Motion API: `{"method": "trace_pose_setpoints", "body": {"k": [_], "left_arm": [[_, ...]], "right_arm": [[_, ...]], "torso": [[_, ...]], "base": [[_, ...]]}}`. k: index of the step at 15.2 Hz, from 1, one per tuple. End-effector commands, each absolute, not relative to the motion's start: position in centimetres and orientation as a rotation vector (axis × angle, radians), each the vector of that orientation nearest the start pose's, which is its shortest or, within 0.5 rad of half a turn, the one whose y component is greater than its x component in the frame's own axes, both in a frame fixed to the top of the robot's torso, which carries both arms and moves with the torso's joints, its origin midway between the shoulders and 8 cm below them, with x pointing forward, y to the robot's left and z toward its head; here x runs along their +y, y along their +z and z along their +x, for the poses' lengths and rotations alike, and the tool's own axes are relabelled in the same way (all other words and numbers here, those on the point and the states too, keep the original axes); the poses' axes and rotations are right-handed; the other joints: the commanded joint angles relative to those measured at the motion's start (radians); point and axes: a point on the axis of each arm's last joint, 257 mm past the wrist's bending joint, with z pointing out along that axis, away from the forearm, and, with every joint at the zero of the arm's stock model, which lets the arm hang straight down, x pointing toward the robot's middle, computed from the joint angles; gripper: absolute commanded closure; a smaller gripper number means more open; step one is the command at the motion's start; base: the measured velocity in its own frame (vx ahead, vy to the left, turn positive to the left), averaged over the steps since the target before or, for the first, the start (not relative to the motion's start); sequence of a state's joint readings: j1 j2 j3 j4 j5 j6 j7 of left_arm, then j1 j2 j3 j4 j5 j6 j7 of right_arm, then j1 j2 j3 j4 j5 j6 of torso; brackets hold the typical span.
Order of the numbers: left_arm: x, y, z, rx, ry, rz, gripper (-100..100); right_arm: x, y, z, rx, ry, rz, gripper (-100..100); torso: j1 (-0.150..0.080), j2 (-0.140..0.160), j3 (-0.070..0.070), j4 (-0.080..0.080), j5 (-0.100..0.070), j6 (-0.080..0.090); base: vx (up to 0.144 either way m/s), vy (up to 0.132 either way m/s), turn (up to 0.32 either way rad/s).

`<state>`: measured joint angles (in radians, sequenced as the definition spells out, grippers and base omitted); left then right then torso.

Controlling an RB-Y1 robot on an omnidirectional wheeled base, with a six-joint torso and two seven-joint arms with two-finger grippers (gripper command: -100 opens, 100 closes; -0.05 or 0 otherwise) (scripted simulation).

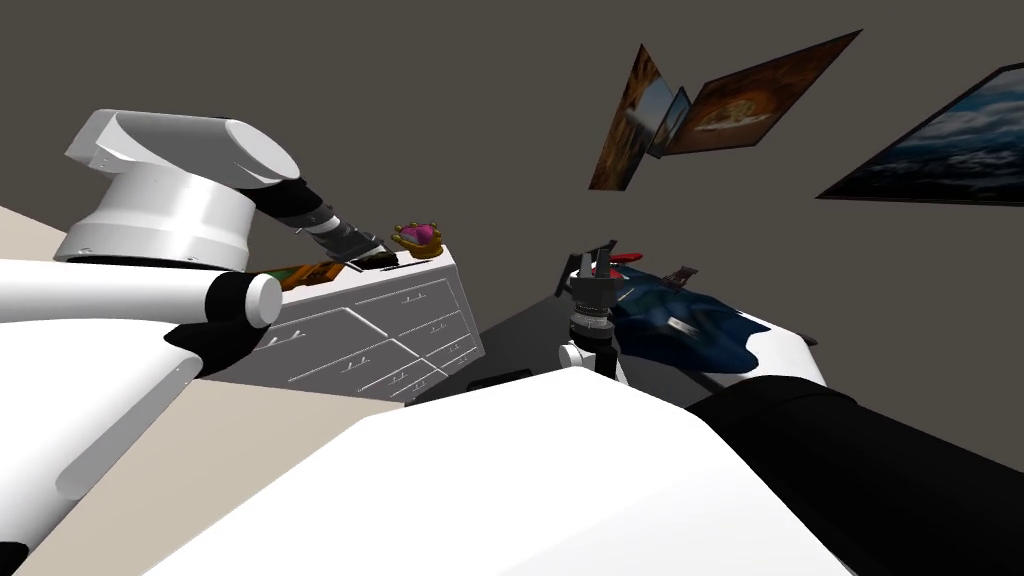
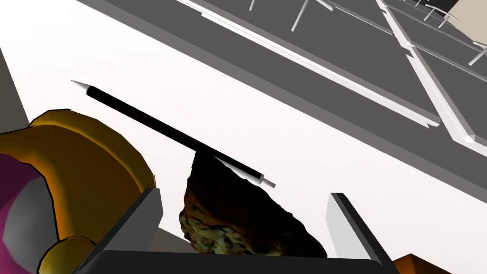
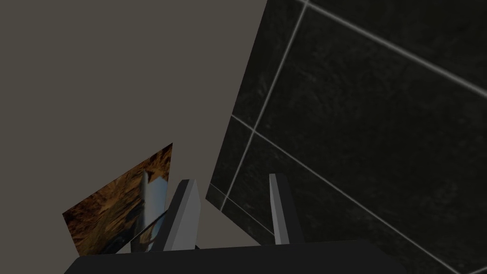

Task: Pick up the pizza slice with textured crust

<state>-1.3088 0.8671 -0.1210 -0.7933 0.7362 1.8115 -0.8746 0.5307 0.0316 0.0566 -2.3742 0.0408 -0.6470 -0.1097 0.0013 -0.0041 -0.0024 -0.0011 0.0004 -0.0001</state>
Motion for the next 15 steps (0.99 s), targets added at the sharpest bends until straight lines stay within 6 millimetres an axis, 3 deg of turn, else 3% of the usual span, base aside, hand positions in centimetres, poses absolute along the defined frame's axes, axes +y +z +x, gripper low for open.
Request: {"method": "trace_pose_setpoints", "body": {"k": [1, 3, 7, 8, 9, 13, 15], "left_arm": [[39.6, -1.7, 54.8, 2.61, -0.206, -1.064, -100], [39.5, -1.8, 53.9, 2.65, -0.211, -1.075, -100], [39.2, -3.5, 55.2, 2.623, -0.208, -1.075, -100], [39.2, -3.1, 54.8, 2.629, -0.207, -1.074, -100], [39.3, -3.2, 55.0, 2.626, -0.208, -1.074, 100], [39.1, -2.9, 55.1, 2.621, -0.214, -1.068, 100], [39.6, -1.7, 54.2, 2.634, -0.209, -1.071, 100]], "right_arm": [[-25.5, 8.0, 29.6, 0.437, 1.467, 0.519, 0], [-25.5, 8.0, 29.6, 0.437, 1.467, 0.519, 0], [-25.5, 8.0, 29.6, 0.437, 1.467, 0.519, 0], [-25.5, 8.0, 29.6, 0.437, 1.467, 0.519, 0], [-25.5, 8.0, 29.6, 0.437, 1.467, 0.519, 0], [-25.5, 8.0, 29.6, 0.437, 1.467, 0.519, 0], [-25.5, 8.0, 29.6, 0.437, 1.467, 0.519, 0]], "torso": [[0.0, 0.0, 0.0, 0.0, 0.0, 0.0], [0.0, 0.0, 0.0, 0.0, 0.0, 0.0], [0.0, 0.003, 0.001, 0.0, 0.0, 0.0], [0.0, 0.004, 0.002, 0.001, 0.0, 0.0], [0.0, 0.005, 0.003, 0.001, 0.0, 0.0], [0.003, 0.005, 0.002, -0.001, 0.002, -0.003], [0.003, 0.005, 0.002, 0.0, 0.002, -0.004]], "base": [[0.039, 0.013, -0.067], [0.049, 0.021, -0.064], [-0.007, 0.017, -0.027], [-0.024, 0.013, -0.012], [-0.007, 0.005, -0.002], [0.002, 0.0, -0.014], [0.019, -0.015, 0.047]]}}
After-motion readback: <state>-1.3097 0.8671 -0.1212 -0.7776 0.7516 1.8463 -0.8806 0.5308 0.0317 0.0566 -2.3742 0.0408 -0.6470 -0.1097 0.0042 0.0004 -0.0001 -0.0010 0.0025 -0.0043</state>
